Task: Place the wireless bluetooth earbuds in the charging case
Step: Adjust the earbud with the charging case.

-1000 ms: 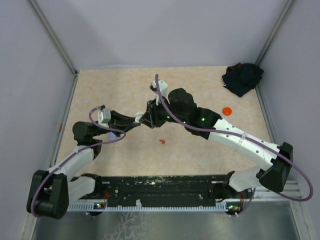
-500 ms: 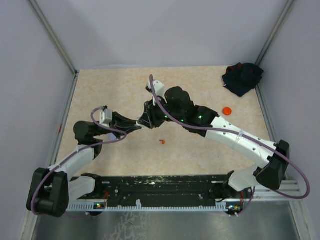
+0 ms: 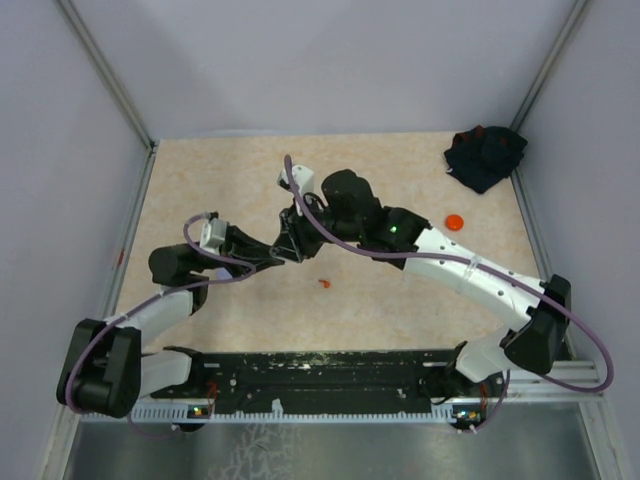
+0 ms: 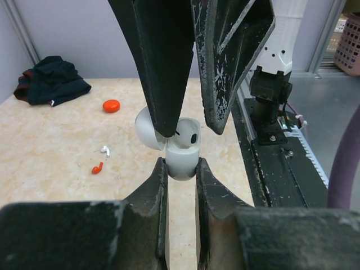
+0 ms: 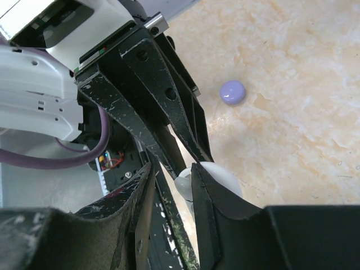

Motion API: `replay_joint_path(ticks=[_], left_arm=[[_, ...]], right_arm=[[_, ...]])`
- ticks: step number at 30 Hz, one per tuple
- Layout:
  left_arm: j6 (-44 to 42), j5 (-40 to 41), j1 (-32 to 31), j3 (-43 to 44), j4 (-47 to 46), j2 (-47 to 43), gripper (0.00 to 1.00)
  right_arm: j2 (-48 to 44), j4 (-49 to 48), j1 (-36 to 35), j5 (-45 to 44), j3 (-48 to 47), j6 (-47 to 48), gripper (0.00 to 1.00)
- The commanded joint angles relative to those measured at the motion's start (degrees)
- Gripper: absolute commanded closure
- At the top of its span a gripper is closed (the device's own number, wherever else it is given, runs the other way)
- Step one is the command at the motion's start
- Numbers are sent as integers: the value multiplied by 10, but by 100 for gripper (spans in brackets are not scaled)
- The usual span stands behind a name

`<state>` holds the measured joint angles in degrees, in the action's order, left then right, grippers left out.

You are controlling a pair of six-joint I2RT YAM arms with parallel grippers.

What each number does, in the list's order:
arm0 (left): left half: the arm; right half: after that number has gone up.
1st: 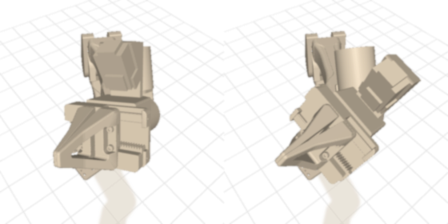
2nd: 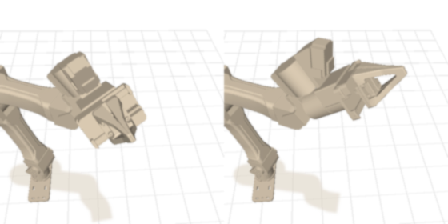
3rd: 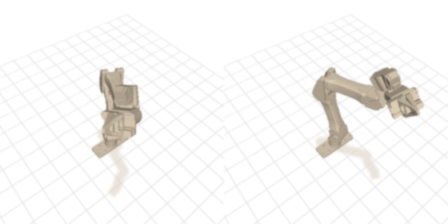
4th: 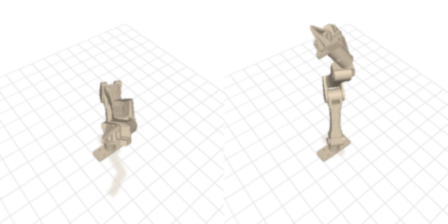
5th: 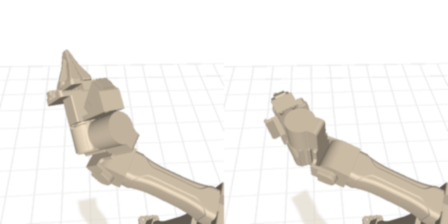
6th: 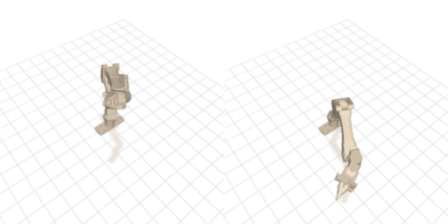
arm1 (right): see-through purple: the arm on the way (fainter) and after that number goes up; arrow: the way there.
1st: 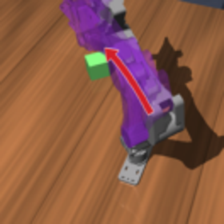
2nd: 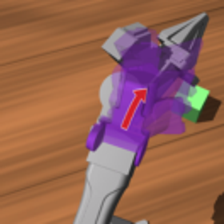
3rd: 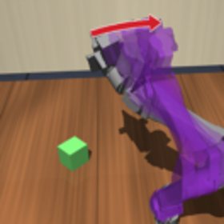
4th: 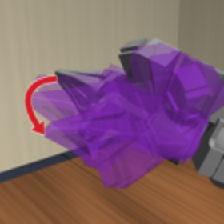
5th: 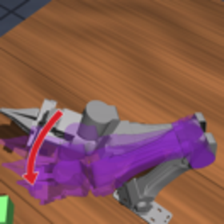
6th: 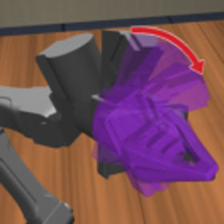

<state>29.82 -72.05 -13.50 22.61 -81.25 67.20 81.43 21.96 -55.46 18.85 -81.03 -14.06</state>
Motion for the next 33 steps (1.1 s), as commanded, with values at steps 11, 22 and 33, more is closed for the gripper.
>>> replay_joint_path(ticks=[11, 22, 33], left_arm=[[38, -7, -6, 14, -94, 5, 100], [-5, 12, -6, 12, -39, -15, 100], [-42, 22, -6, 13, 10, -31, 100]], right_arm=[[-4, 15, -3, -33, -35, 46, 65], [-21, 18, -3, -113, -18, 44, 70], [-22, 6, -3, -109, -16, 36, 68]])
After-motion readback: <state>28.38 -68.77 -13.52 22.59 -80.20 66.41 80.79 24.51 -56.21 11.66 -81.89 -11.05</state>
